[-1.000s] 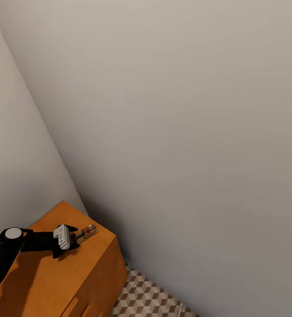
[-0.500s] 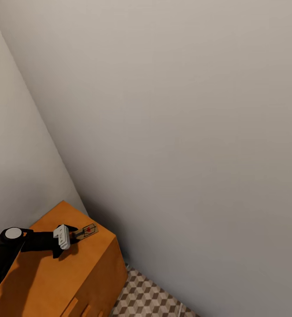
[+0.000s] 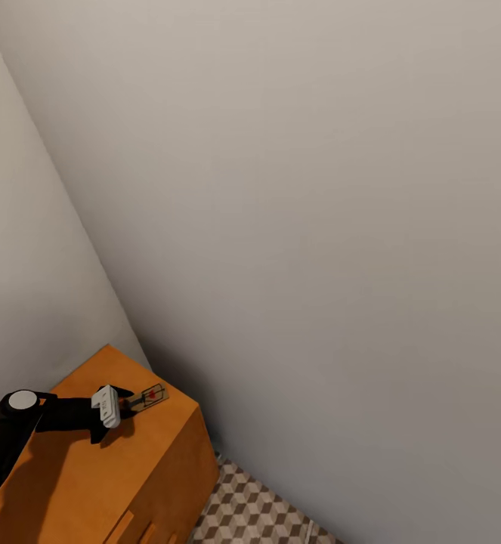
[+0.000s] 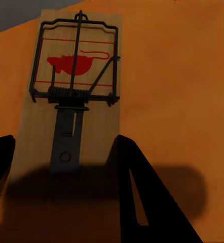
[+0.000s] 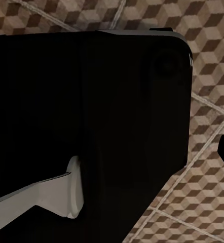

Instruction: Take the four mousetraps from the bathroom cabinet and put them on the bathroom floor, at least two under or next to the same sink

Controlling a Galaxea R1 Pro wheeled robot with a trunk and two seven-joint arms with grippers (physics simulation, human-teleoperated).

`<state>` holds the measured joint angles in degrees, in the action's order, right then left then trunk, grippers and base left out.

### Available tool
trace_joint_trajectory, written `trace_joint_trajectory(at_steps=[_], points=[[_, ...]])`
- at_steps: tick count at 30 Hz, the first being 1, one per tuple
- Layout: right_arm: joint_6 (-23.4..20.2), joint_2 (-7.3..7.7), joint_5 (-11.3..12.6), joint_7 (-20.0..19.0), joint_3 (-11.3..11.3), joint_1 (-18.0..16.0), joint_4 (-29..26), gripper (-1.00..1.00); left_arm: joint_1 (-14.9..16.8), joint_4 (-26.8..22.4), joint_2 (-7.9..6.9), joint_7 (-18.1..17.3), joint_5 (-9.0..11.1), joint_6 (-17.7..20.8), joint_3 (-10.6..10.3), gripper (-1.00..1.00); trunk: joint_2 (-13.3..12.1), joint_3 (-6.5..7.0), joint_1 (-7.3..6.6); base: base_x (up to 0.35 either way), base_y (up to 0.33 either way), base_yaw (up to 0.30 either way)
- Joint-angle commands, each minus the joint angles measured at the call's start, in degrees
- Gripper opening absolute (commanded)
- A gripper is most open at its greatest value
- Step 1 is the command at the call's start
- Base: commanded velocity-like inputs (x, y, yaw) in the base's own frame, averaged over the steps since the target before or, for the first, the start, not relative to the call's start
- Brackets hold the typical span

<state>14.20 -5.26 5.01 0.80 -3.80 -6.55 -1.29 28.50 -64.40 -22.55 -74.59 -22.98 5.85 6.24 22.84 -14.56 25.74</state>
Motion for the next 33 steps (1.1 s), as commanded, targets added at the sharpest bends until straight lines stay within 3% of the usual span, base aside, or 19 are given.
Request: trace_joint_trajectory(at_steps=[1, 3, 6, 10, 33], points=[[0.21, -0.01, 0.52, 0.08, -0.42, -0.04, 0.04, 1.0, -0.02, -1.08, 0.01, -1.39, -0.48, 0.44, 0.25, -1.0, 0.08, -0.12, 0.04, 0.0, 0.0, 0.0], [0.21, -0.01, 0.52, 0.08, -0.42, -0.04, 0.05, 1.0, -0.02, -2.43, 0.03, -2.6, -0.48, 0.53, 1.17, -1.0, 0.08, -0.12, 0.04, 0.0, 0.0, 0.0], [0.22, -0.01, 0.52, 0.08, -0.42, -0.04, 0.06, 1.0, -0.02, -5.14, 0.1, -5.2, -0.48, 0.62, 4.52, -1.0, 0.08, -0.12, 0.04, 0.0, 0.0, 0.0], [0.22, -0.01, 0.52, 0.08, -0.42, -0.04, 0.06, 1.0, -0.02, -6.65, 0.13, -7.4, -0.48, 0.64, 5.77, -1.0, 0.08, -0.12, 0.04, 0.0, 0.0, 0.0], [0.23, 0.03, 0.51, 0.08, -0.42, -0.04, 0.06, 1.0, -0.02, -8.02, 0.13, -8.31, -0.57, 0.69, 6.06, -1.0, 0.08, -0.12, 0.04, -0.018, -0.002, 0.0]])
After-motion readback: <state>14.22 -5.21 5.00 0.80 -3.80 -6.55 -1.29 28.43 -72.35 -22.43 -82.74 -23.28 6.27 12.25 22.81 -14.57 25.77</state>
